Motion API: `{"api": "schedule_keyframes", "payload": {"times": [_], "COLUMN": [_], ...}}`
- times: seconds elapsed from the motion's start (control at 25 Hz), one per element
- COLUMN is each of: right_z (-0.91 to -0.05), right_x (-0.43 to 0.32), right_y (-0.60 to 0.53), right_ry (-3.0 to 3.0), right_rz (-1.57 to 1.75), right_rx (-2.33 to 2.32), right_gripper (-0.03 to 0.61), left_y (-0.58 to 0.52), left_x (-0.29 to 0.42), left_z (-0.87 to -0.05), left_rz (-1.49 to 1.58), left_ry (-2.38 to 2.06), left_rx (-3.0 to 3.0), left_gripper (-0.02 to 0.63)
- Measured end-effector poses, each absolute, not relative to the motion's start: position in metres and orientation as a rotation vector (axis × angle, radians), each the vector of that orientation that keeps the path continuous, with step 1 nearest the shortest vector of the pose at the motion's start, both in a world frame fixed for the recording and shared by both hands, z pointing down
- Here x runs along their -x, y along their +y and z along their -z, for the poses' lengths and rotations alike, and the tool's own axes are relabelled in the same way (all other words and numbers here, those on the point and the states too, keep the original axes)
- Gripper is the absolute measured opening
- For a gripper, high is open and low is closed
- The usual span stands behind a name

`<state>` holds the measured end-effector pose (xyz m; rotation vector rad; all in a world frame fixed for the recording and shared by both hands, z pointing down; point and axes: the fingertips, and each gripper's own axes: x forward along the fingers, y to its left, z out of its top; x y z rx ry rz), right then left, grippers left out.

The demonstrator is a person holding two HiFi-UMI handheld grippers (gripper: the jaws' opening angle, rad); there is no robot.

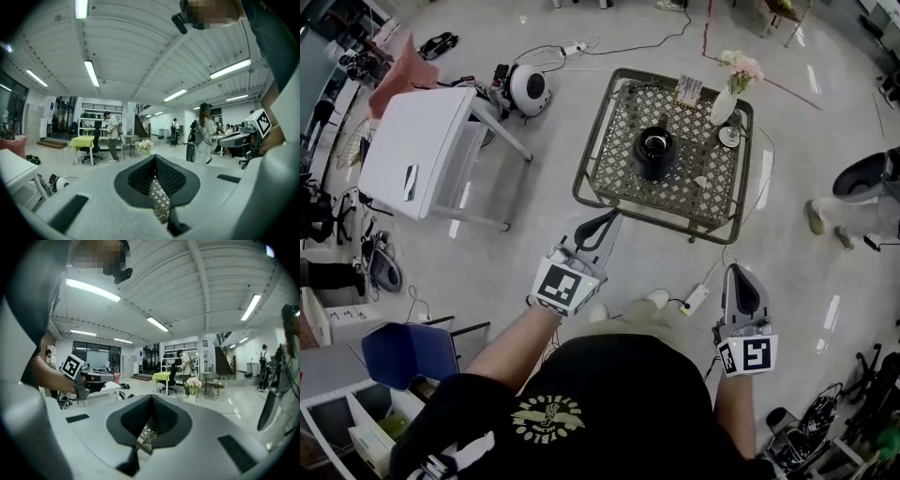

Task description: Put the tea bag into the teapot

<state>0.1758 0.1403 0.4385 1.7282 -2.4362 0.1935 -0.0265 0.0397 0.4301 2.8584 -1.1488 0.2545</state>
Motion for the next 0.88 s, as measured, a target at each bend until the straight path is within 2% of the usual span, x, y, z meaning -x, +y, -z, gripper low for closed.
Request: {"api": "schedule_keyframes", "payload": {"times": [0.44,0.88], "right_z": [-0.426,-0.436], "right_x": [-0.215,-0.224], "right_y": [0.107,0.087], "right_ry": [-2.539,-2.565], "right_rz": [-0.143,-0.201], "right_rx": [-1.645,-1.629], "right_gripper": [0.005,0.005], "left_y": [0.023,0.014], "left_x": [-0.009,-0.007], "left_z": [-0.426,-0.417], "left_rz": [-0.319,-0.328], "left_ry": [-1.264,-1.33], "left_rx": [-2.832,-2.813], "left_gripper": [-0.005,-0.005]}}
